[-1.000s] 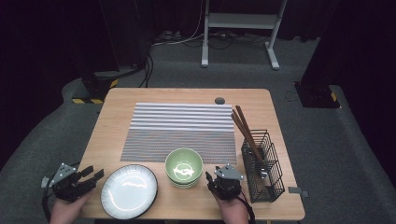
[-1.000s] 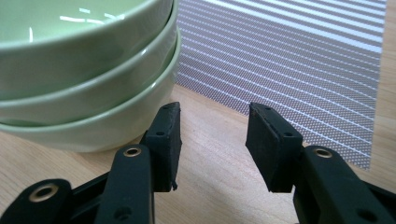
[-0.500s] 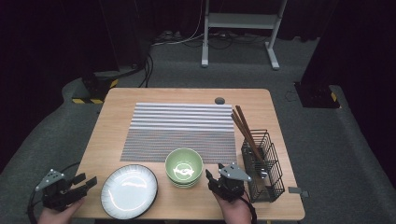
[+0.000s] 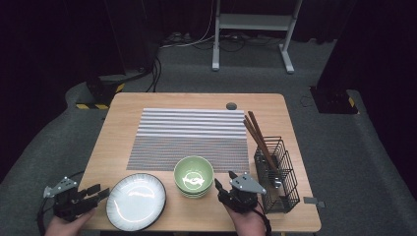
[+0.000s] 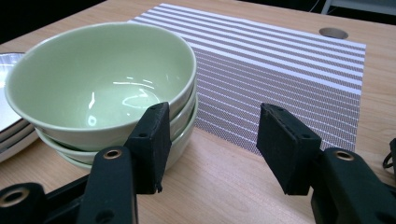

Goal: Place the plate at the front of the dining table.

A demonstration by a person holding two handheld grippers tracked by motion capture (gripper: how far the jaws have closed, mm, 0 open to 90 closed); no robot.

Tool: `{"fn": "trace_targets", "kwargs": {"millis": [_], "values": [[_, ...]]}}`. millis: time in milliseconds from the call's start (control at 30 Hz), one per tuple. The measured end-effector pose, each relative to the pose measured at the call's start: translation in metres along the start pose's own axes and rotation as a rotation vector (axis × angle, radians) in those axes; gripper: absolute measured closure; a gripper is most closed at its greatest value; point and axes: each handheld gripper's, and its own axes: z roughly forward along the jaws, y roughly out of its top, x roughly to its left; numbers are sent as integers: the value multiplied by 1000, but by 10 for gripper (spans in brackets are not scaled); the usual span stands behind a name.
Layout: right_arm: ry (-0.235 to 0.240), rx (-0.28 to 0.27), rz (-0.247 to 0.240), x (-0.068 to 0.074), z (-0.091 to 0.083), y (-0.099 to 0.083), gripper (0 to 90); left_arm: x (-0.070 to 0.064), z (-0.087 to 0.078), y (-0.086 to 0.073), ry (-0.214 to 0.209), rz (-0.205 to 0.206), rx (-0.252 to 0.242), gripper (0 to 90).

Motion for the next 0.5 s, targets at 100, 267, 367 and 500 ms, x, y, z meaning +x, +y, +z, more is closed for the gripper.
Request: {"fn": "trace_targets", "kwargs": {"millis": [100, 267, 367, 500], "values": [[6, -5, -1, 2, -1, 1, 432, 3, 3, 2, -22, -29, 45, 506], [10, -13, -19, 12, 0, 4, 432, 2, 8, 3, -52, -41, 119, 536], [29, -27, -12, 16, 0, 8, 441, 3, 9, 3, -57, -43, 128, 545], [66, -40, -11, 25, -1, 10, 440, 3, 11, 5, -65, -56, 138, 564]]}}
